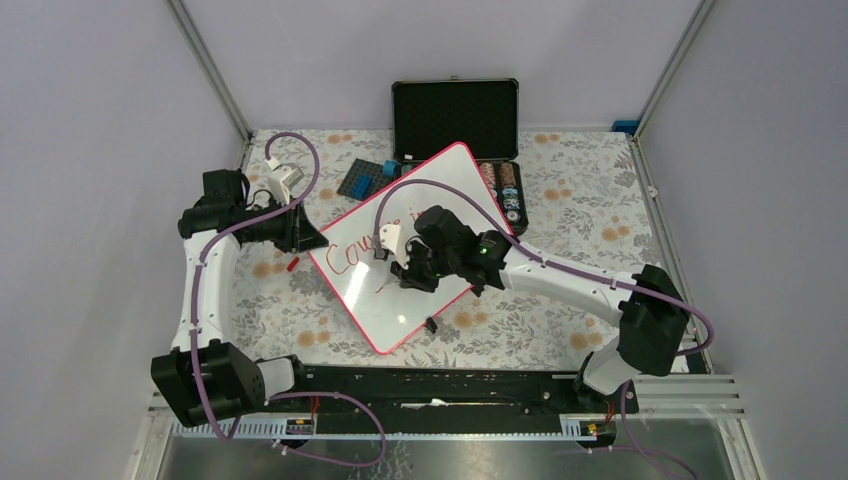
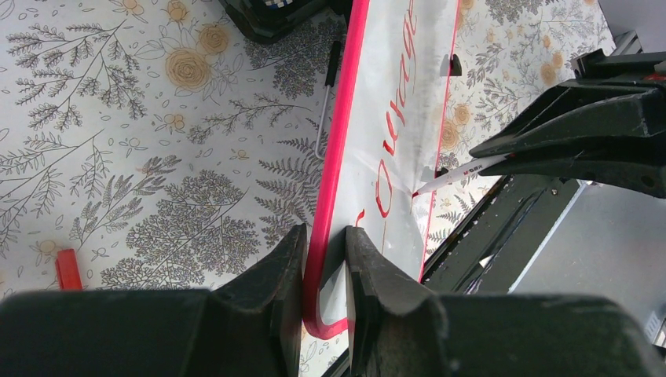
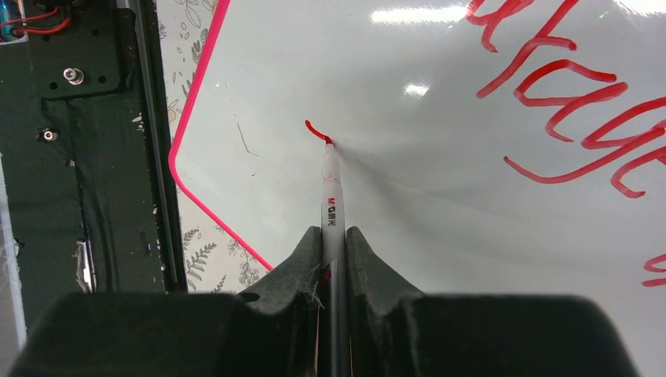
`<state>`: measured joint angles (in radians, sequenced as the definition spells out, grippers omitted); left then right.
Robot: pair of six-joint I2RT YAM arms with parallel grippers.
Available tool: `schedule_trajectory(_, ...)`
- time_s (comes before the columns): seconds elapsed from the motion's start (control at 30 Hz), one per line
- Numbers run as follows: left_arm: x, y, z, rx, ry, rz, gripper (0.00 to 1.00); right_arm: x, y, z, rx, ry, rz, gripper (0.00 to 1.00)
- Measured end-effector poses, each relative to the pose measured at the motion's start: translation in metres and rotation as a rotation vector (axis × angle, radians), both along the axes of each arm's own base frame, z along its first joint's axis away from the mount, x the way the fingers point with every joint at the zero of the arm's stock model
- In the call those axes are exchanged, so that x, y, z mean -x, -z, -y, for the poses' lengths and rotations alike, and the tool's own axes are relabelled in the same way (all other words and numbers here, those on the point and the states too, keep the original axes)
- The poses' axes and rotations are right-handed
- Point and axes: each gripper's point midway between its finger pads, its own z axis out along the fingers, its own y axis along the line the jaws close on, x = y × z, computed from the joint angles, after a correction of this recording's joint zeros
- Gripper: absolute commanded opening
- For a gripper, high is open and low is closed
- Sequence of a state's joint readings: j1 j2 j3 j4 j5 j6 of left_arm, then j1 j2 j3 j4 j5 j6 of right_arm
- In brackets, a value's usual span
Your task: Write a sentence on the whiteboard
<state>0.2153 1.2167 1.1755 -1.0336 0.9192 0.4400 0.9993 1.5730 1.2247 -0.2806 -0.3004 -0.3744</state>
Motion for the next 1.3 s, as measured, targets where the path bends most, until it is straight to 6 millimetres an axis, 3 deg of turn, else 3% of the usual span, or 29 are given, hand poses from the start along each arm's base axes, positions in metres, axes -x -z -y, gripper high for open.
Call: schedule_trajectory(1.3,-0.0007,0.0001,-0.0003,-0.001,0.0,0.003,0.02,-0.0038,-0.0026,0.0008,0.009,-0.002,-0.016,0.0)
